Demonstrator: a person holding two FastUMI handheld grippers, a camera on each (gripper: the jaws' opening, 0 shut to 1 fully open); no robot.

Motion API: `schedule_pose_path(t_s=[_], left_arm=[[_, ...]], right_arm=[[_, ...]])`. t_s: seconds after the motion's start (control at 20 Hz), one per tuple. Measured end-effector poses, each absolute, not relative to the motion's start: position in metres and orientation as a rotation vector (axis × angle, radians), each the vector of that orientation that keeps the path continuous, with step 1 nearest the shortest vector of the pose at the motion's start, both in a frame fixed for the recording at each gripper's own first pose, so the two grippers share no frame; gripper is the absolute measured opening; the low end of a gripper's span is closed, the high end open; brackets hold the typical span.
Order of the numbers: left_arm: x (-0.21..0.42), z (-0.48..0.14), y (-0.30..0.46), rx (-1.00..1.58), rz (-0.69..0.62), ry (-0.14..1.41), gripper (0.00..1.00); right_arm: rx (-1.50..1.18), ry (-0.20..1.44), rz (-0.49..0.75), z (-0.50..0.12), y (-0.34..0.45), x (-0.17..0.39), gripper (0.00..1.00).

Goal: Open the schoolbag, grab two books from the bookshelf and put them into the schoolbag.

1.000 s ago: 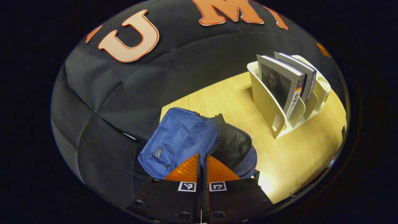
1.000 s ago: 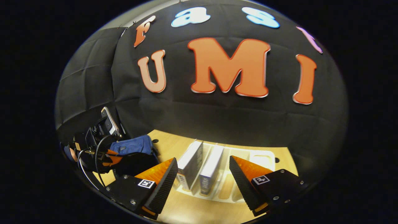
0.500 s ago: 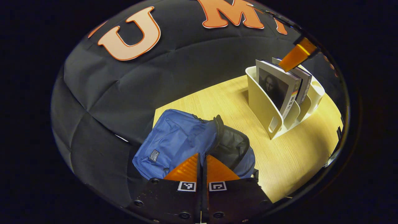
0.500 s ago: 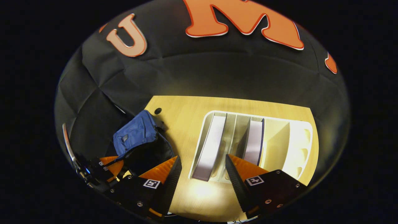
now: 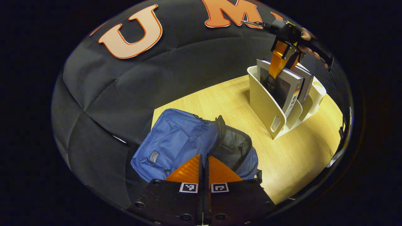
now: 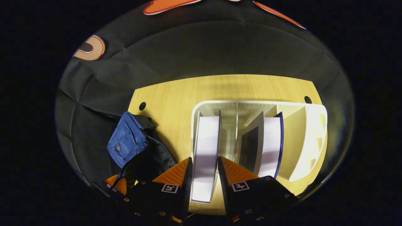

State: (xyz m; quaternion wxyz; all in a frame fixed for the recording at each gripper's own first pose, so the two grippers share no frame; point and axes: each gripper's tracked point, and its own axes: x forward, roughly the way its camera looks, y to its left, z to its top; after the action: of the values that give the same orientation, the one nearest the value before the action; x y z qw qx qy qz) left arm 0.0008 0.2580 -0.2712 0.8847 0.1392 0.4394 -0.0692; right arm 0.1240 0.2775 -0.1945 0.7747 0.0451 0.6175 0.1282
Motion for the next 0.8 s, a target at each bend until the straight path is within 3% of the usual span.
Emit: schedule_pose_path(t_s=[0.25,0.3,0.45,0.5,0.55,0.8], left_arm=[[0.002,-0.273,0.257,0.284,-0.152,0.919,0.01],[0.003,-0.271,0.258,0.288,-0.155,0.916,0.01],[0.004,-0.271,0.258,0.298,-0.164,0.918,0.01],[0.004,-0.271,0.258,0.302,-0.167,0.919,0.01],[0.004,-0.270,0.257,0.309,-0.171,0.920,0.01],[0.008,-0.266,0.260,0.333,-0.186,0.922,0.01]], right_arm=[[0.057,1.369,0.221,-0.207,0.268,0.124,0.36],[0.049,1.371,0.224,-0.208,0.266,0.122,0.27],[0.043,1.358,0.223,-0.203,0.260,0.121,0.40],[0.059,1.353,0.225,-0.198,0.259,0.121,0.39],[0.081,1.348,0.229,-0.191,0.258,0.122,0.30],[0.156,1.289,0.265,-0.153,0.240,0.115,0.30]])
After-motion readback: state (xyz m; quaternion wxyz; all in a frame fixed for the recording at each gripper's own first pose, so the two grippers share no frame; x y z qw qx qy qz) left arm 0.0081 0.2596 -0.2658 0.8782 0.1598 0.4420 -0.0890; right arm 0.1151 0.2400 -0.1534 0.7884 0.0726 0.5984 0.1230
